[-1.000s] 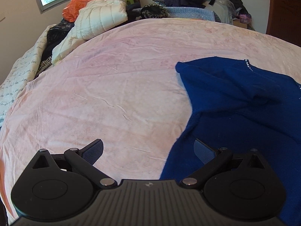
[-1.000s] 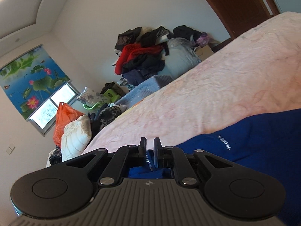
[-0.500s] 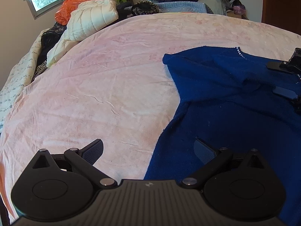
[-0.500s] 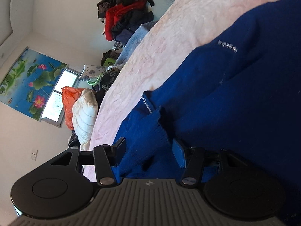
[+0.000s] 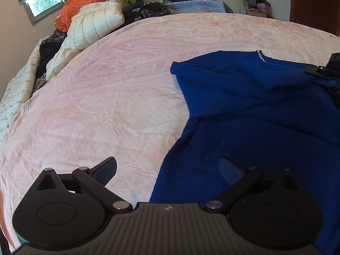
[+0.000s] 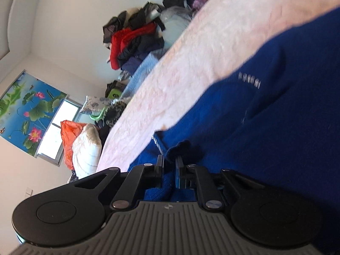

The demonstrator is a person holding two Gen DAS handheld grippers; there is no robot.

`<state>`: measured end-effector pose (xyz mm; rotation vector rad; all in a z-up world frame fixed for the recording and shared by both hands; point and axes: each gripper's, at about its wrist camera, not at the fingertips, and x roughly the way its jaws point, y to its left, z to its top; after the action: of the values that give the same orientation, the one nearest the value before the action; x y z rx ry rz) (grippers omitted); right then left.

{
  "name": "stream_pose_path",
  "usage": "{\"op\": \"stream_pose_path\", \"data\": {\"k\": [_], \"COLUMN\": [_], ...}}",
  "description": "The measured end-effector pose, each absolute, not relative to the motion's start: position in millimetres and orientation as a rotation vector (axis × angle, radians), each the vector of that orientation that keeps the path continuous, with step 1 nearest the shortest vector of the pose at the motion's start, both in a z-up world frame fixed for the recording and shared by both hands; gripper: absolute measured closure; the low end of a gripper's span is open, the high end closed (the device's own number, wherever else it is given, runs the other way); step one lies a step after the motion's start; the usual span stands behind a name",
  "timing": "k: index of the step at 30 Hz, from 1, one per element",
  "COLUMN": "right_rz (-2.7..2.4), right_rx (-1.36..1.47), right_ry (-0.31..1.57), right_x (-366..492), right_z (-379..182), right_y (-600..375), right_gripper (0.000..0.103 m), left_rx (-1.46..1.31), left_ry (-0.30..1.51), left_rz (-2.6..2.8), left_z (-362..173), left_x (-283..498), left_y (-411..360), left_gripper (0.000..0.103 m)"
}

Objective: Fold small clothes

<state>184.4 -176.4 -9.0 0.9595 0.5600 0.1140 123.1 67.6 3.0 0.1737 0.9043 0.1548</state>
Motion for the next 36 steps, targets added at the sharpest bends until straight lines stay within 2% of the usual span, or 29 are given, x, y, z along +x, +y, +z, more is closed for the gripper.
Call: {"op": "stream_pose_path", "data": {"k": [9,18,24,27,30,33,35,36], "right_rz": [-0.031,-0.176,-0.148,-0.182,-0.340,-0.398,-0.311,-0.267], "right_rx": [0.828,0.812,0.821,0.778,0.686,0.607,0.545,0.504], "right_ry": [0.399,0.400,0.360,0.419,0.484,0.429,0.427,0.442], "right_x": [125,89,83,88,86,77,77,80], "right_z": [27,12,25,21,10,12,18,20], "right_y": [-258,-319,-324,-327,-329,-322,-306,-297], "right_gripper": [0.089,0.090,0.090,0.090,0.084,0.080,0.073,0.064], "left_rx": [0.166,0.168,0.155,0.148,0.147,0.152,0.150,0.147], "left_ry": [0.910,0.917,0.900,0.910,0.915,0.918,0.925,0.928], "left_rz": [0.136,0.114,0.121,0.125,0.120,0.118,0.115,0.114], "left_z": [0,-1,7,5,2,0,-2,-2], "left_x": [124,122,121,122,120,118,119,119], "left_y": [63,57,61,63,63,63,61,61], "left_gripper": [0.000,0.000,0.000,0.000,0.000,0.000,0.000,0.000]}}
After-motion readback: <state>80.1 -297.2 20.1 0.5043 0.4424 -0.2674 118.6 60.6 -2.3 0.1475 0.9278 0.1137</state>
